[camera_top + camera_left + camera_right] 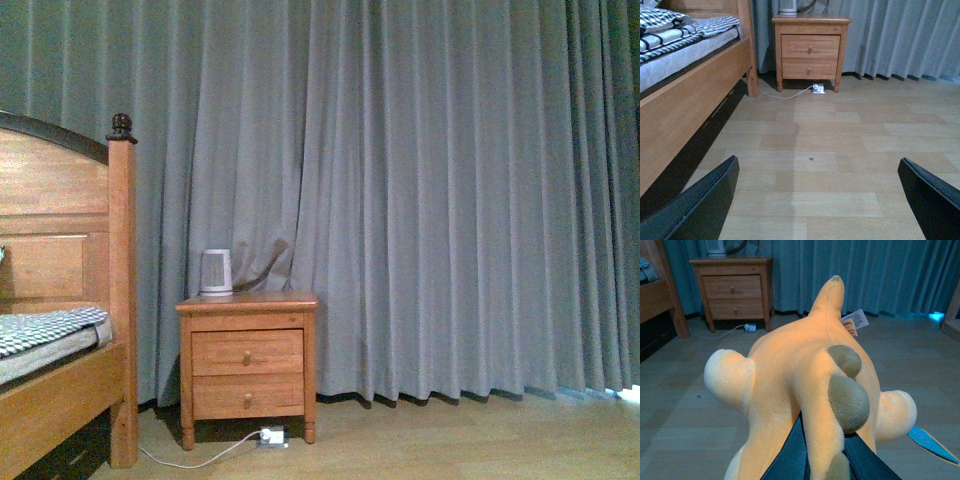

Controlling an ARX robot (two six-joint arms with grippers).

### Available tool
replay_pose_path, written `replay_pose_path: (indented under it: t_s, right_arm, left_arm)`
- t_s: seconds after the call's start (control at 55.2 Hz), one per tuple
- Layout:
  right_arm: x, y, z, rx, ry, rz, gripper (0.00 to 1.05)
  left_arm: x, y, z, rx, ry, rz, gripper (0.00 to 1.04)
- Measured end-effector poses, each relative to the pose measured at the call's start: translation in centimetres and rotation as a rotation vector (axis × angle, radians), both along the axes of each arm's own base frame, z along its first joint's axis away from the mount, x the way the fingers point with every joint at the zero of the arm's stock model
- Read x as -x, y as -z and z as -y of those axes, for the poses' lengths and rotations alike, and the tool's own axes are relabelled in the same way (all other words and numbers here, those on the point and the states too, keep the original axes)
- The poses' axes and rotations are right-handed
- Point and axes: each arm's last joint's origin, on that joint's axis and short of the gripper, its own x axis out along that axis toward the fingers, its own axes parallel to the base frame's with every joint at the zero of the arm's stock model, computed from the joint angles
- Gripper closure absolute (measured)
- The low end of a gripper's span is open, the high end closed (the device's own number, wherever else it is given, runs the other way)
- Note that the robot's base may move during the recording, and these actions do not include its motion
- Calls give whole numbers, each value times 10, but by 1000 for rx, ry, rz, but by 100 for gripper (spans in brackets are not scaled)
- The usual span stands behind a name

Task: Put away toys

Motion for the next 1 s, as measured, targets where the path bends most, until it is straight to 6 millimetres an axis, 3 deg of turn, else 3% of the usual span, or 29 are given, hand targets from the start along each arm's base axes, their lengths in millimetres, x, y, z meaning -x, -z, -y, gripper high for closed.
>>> replay_pose_path:
  t_s: [0.997]
  right_arm:
    - [0,0,0,0,0,0,98]
  left_arm:
    - [0,0,0,0,0,1,6]
